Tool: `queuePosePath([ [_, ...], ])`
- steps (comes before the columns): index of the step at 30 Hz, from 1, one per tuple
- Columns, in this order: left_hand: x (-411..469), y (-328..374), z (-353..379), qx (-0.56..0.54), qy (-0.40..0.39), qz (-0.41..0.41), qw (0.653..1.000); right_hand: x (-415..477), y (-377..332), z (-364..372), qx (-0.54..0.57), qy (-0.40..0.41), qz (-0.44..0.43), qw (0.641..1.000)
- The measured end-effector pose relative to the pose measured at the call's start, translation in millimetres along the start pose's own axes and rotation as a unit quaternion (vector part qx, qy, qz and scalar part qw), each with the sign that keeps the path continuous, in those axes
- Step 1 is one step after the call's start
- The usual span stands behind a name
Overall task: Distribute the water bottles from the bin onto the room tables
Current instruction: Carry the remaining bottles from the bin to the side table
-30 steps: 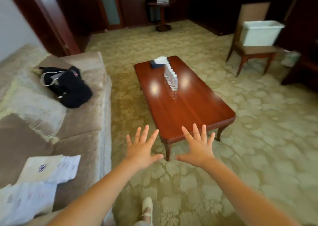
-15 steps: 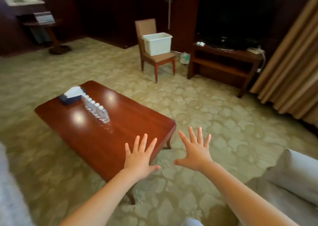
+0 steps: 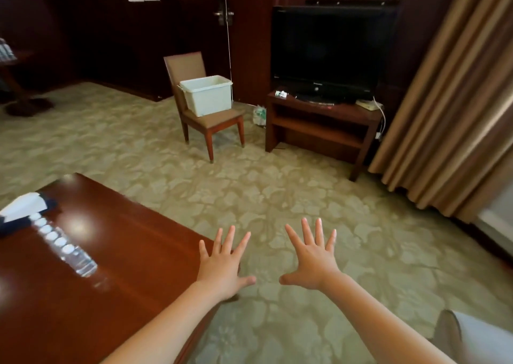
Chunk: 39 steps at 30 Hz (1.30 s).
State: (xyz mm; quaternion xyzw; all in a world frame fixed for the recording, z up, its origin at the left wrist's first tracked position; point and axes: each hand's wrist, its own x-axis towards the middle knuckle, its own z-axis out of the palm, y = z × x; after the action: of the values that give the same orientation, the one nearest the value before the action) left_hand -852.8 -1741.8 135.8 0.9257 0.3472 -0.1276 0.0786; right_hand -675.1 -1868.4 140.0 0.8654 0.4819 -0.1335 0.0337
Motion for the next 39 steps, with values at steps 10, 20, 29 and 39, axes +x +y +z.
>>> queuePosePath([
  [10, 198, 21, -58, -0.021, -0.015, -0.02, 0.999, 190, 90, -61, 0.015, -0.028, -0.027, 0.999],
  [20, 469, -15, -124, -0.048, -0.016, -0.024, 0.998, 452, 137, -121, 0.022, -0.052, -0.038, 0.998],
  [29, 670, -38, -194, -0.017, -0.043, -0.025, 0.999, 662, 168, -176, 0.026, -0.055, -0.06, 0.996],
  [39, 909, -80, -287, -0.061, 0.007, -0.113, 0.992, 948, 194, -273, -0.031, -0.018, -0.172, 0.984],
])
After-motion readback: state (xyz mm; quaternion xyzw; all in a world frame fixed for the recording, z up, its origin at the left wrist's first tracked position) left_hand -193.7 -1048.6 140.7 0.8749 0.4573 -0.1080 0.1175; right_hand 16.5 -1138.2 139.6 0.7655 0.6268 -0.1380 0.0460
